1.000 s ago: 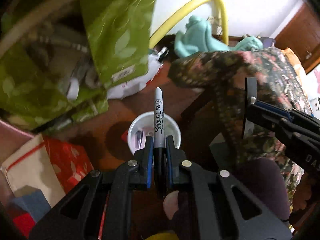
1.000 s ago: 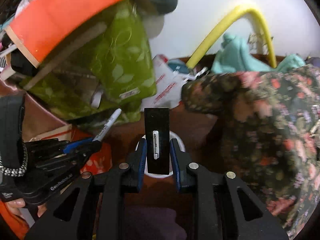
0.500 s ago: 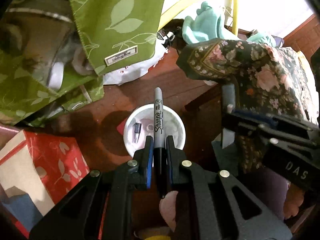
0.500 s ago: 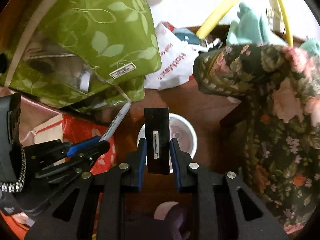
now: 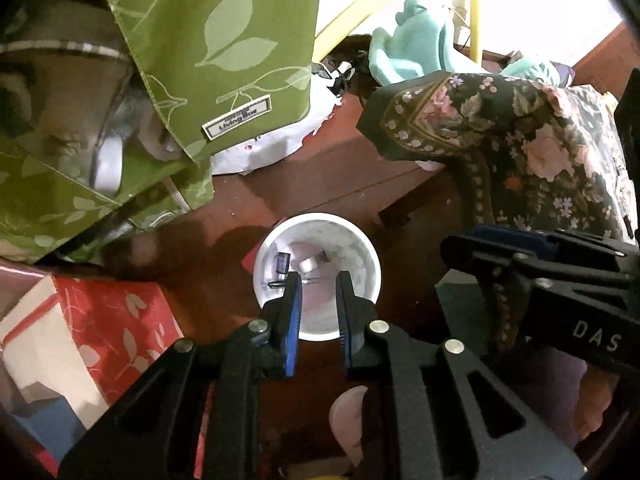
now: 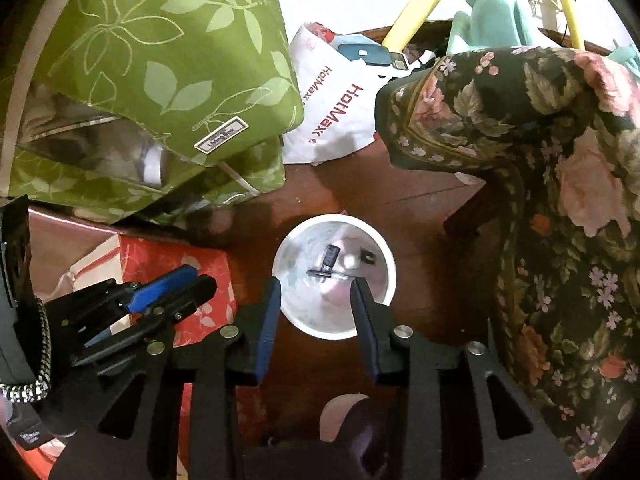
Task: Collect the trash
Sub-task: 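Open both tools to drop the marker and gadget into the white cup, then move both open tools back over the remaining cables on the bedspread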
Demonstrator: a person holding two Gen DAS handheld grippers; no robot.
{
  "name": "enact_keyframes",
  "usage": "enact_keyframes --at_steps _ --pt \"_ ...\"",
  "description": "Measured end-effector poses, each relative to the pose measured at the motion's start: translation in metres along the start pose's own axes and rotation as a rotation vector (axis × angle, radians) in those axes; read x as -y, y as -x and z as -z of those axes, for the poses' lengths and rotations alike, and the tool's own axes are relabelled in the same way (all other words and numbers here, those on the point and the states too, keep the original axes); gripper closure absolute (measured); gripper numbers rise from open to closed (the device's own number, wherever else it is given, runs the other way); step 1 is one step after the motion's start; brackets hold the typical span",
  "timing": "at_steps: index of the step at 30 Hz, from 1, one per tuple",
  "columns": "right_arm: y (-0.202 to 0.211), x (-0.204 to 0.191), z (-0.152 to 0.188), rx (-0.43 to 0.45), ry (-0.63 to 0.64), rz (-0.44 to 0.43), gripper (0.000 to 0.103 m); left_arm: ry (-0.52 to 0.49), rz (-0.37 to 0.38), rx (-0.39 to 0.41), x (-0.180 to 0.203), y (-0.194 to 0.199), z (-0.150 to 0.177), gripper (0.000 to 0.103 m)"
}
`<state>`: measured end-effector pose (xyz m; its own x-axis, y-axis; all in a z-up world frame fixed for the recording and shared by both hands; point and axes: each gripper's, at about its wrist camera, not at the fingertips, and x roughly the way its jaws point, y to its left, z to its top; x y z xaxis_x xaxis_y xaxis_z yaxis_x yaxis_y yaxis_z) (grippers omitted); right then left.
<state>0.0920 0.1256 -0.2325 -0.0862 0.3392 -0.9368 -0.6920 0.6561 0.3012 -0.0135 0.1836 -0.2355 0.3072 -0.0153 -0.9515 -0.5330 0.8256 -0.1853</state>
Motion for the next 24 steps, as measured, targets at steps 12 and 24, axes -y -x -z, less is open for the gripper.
enact_keyframes --at_steps 12,24 --pt "0.069 -0.005 0.017 0.155 0.038 0.001 0.07 -0.046 -0.015 0.118 0.029 0.057 0.006 0.088" --pt "0.17 0.028 0.044 0.399 -0.005 0.043 0.07 -0.168 0.019 0.256 0.109 0.117 0.003 0.088"
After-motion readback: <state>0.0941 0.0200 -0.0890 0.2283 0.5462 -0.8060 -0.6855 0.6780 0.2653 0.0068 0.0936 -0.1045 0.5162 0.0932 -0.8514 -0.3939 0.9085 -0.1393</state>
